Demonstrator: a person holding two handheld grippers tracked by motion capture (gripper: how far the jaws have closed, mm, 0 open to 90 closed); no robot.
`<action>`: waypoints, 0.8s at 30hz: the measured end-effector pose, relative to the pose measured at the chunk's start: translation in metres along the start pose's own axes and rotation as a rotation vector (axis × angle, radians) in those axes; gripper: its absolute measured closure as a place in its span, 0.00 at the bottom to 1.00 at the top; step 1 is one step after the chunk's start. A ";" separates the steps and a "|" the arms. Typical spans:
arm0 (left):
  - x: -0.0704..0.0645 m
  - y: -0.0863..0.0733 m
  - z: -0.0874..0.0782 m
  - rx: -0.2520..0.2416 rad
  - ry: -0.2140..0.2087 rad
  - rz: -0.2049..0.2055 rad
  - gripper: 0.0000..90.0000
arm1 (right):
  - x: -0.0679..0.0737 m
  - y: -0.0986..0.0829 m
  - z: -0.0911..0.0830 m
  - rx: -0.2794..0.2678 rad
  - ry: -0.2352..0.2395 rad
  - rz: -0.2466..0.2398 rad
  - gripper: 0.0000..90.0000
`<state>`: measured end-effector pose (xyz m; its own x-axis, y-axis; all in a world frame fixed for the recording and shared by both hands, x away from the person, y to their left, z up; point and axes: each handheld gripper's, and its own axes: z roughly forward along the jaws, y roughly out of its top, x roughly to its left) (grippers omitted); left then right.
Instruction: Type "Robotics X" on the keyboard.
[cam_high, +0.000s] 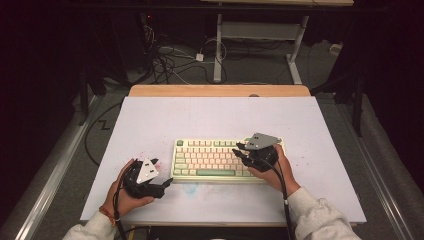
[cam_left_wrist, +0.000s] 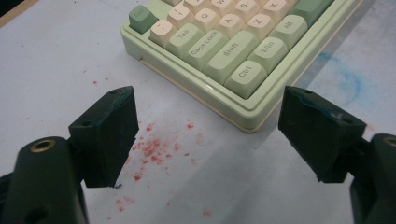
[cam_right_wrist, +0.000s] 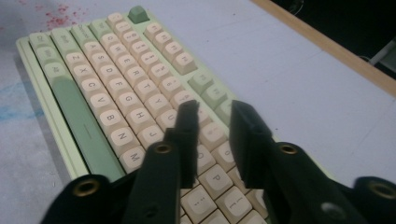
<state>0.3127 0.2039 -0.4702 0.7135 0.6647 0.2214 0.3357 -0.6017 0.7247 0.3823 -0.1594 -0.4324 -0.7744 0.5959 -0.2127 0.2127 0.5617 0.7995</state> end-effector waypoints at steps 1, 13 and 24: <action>0.000 0.000 0.000 -0.002 0.000 -0.001 0.21 | 0.000 0.000 0.000 0.000 0.000 0.000 0.77; 0.000 0.001 -0.002 -0.005 0.001 0.002 0.24 | 0.004 -0.008 -0.027 -0.079 -0.059 0.005 0.39; -0.001 0.003 -0.005 -0.017 -0.012 0.007 0.27 | 0.005 -0.032 -0.053 -0.106 -0.121 0.022 0.28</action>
<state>0.3095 0.2034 -0.4651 0.7228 0.6556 0.2187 0.3205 -0.5983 0.7344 0.3400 -0.2044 -0.4298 -0.6910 0.6761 -0.2556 0.1601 0.4879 0.8581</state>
